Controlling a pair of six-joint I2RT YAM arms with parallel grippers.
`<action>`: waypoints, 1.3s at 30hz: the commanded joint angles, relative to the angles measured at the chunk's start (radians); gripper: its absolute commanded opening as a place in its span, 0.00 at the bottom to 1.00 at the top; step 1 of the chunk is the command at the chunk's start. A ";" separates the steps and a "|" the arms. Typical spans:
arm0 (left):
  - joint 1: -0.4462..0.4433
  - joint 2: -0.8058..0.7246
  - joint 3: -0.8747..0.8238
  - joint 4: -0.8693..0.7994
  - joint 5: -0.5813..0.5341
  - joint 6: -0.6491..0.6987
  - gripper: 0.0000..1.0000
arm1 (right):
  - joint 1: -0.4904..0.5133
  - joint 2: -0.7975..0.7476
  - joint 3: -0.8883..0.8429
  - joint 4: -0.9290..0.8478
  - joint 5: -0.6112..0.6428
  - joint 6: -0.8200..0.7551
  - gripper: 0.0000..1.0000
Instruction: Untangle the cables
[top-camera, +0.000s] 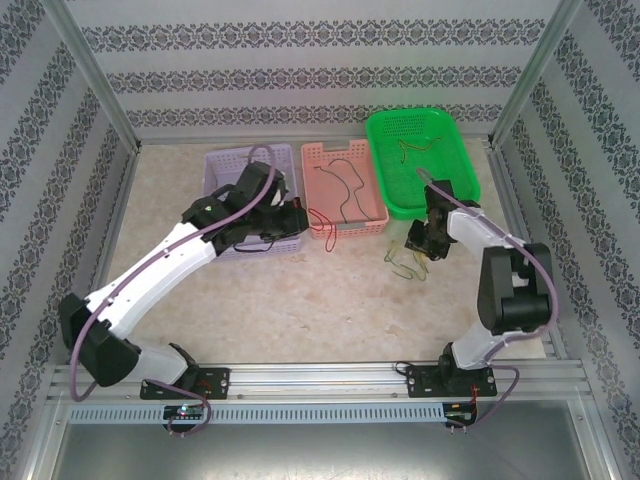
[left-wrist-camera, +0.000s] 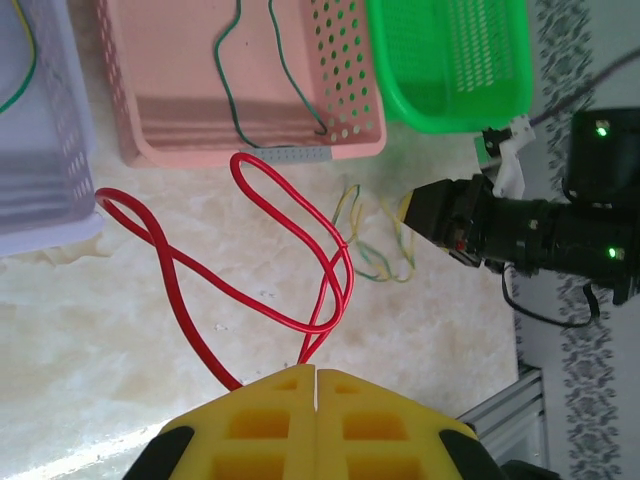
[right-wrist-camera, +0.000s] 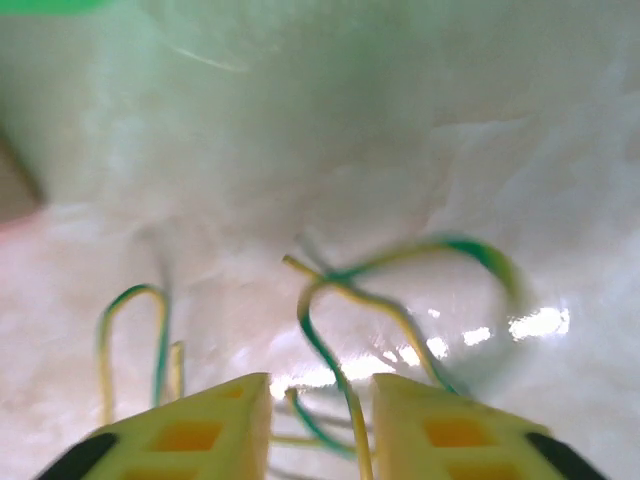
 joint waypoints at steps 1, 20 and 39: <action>0.036 -0.049 -0.046 0.048 0.023 -0.040 0.00 | 0.015 -0.138 0.058 -0.054 -0.032 0.026 0.37; 0.132 0.010 -0.013 0.068 0.182 -0.024 0.00 | 0.338 -0.397 -0.234 0.634 -0.587 0.024 0.41; 0.166 0.070 0.029 0.065 0.318 -0.010 0.00 | 0.301 -0.122 -0.122 0.772 -0.797 -0.011 0.22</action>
